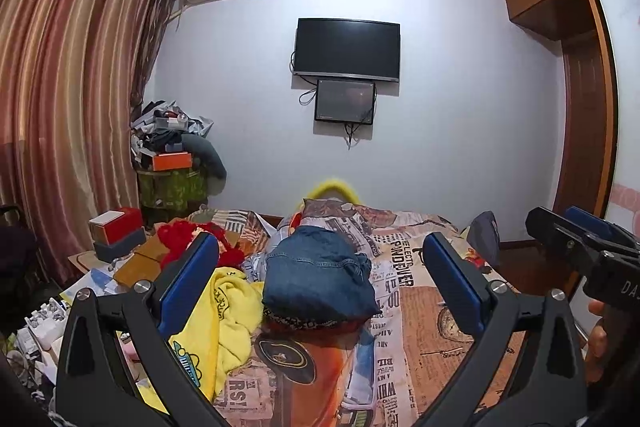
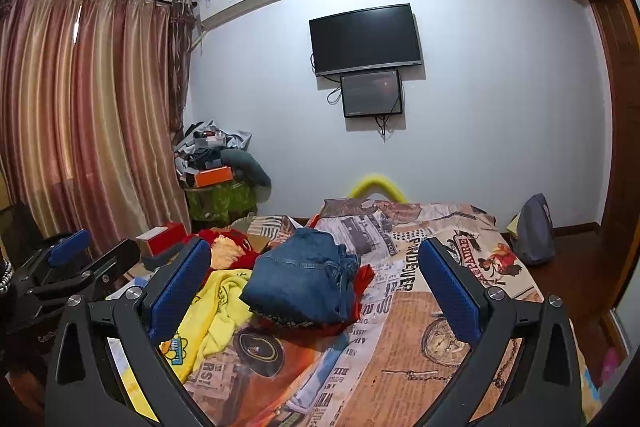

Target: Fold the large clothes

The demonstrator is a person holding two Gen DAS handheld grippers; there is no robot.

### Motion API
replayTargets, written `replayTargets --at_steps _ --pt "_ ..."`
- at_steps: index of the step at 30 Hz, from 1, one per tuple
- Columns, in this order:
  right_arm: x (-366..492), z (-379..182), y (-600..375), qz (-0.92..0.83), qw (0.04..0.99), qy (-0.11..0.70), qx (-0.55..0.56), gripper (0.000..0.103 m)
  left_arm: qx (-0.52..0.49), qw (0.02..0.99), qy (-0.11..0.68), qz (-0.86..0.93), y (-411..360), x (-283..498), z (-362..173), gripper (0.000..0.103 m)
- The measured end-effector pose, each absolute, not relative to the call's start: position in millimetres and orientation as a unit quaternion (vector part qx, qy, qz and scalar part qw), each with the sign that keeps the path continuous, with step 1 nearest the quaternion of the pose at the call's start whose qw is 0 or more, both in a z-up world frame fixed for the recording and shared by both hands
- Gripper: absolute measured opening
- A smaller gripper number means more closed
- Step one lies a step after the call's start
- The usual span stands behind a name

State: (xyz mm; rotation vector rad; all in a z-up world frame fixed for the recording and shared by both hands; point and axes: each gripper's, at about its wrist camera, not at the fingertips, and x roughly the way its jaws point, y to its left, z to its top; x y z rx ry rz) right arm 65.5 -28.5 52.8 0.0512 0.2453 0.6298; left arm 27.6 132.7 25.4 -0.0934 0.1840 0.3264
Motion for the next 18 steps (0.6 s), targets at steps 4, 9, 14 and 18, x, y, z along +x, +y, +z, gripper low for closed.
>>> replayTargets --at_steps 4,9,14,18 --pt "66.0 53.0 -28.0 0.308 0.944 0.12 0.025 0.103 -0.048 0.981 0.092 0.162 133.5 27.8 25.5 0.102" --pt "66.2 52.5 -27.8 0.307 0.944 0.122 0.025 0.103 -0.05 0.981 0.093 0.161 134.9 28.2 25.9 0.102" --pt "66.0 52.5 -26.9 0.306 0.944 0.121 0.024 0.103 -0.05 0.981 0.094 0.162 134.6 28.7 24.5 0.102" --pt "65.9 52.6 -27.3 0.306 0.944 0.122 0.024 0.103 -0.052 0.981 0.096 0.161 133.8 29.2 22.1 0.102"
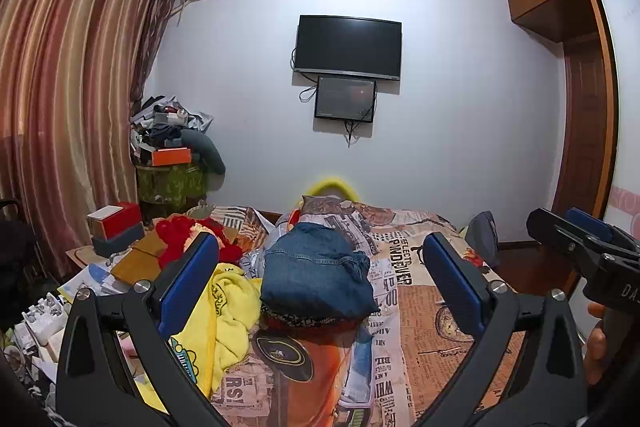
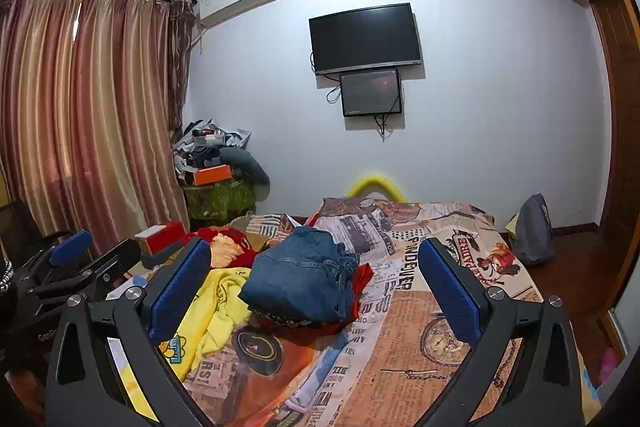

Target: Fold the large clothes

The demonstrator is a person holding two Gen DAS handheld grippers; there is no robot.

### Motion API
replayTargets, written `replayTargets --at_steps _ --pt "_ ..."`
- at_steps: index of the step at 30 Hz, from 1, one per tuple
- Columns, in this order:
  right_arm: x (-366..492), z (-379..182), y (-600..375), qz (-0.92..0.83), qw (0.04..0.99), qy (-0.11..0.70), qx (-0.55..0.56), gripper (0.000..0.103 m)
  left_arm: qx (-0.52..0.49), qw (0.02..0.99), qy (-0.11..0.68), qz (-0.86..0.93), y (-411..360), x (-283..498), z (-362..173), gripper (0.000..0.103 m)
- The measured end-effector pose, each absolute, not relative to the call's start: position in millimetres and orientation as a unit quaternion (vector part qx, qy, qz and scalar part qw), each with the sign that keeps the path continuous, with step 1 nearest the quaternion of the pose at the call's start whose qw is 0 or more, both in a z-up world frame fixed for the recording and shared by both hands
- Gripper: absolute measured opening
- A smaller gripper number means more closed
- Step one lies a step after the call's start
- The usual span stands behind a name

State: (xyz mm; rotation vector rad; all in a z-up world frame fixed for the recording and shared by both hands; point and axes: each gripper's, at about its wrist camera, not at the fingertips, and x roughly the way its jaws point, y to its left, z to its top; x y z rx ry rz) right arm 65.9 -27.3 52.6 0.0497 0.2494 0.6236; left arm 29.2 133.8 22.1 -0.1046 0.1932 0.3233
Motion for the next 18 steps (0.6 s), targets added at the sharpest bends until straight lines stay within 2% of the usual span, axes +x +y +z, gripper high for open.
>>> replayTargets --at_steps 18 --pt "68.8 51.1 -31.9 0.304 0.945 0.121 0.022 0.103 -0.049 0.984 0.101 0.138 132.4 29.9 20.6 0.102"
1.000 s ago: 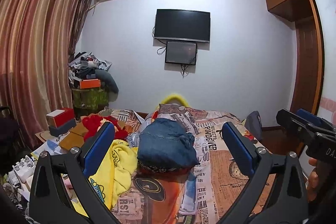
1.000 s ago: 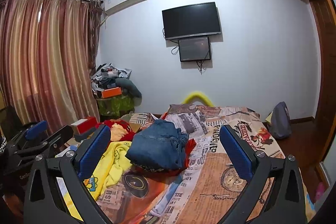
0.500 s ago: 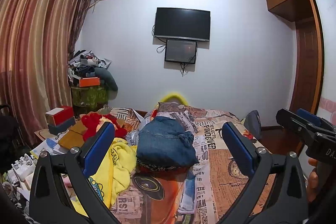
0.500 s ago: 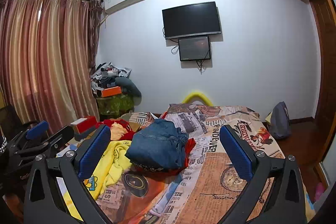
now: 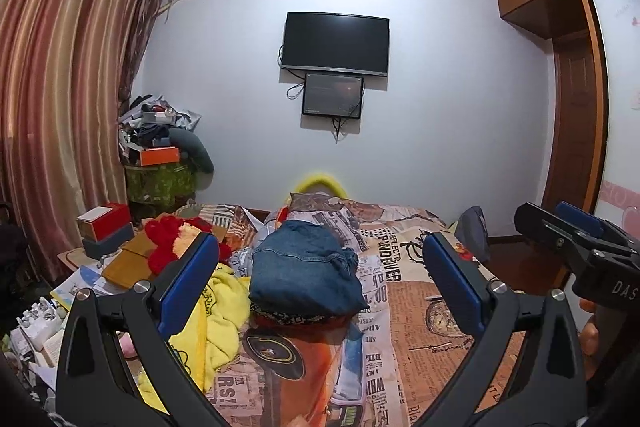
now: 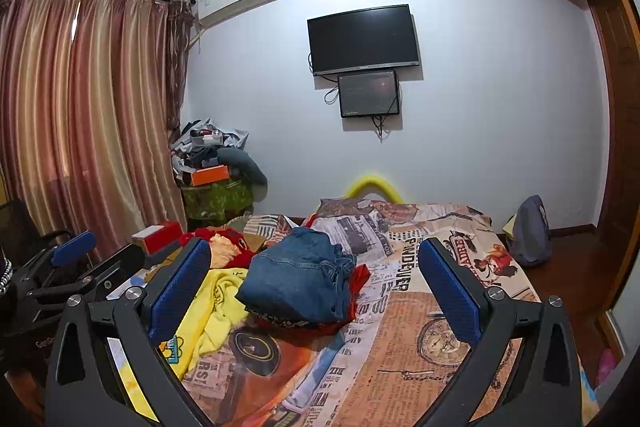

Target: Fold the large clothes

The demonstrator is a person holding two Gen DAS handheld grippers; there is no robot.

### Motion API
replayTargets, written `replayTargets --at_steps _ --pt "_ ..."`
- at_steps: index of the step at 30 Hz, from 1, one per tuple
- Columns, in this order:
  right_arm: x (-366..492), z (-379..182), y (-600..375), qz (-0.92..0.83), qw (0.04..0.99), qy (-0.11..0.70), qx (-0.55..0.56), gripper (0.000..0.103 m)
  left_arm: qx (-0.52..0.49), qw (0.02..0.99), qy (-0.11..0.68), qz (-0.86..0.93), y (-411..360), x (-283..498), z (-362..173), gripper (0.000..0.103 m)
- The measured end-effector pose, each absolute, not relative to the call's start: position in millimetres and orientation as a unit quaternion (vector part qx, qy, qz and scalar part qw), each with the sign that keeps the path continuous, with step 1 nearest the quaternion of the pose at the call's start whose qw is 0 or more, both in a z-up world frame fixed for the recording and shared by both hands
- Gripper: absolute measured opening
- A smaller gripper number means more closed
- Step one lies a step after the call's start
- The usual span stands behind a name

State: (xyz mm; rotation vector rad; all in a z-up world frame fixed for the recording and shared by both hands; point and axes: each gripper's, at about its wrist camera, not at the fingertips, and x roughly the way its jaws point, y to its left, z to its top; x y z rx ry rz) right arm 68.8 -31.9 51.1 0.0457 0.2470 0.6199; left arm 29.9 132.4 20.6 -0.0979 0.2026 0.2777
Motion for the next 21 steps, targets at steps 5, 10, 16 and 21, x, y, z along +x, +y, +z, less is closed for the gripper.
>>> replayTargets --at_steps 5,10,16,21 --pt "68.8 49.8 -32.5 0.303 0.945 0.121 0.021 0.103 -0.047 0.985 0.102 0.134 130.2 31.6 20.6 0.102" --pt "70.4 48.7 -32.6 0.302 0.945 0.123 0.021 0.103 -0.046 0.985 0.103 0.132 129.0 33.0 20.8 0.102" --pt "71.3 47.8 -33.9 0.303 0.944 0.127 0.022 0.103 -0.047 0.985 0.103 0.131 128.0 33.7 19.5 0.102" --pt "70.8 47.2 -33.8 0.303 0.944 0.128 0.022 0.103 -0.05 0.984 0.105 0.132 129.3 33.9 19.0 0.102"
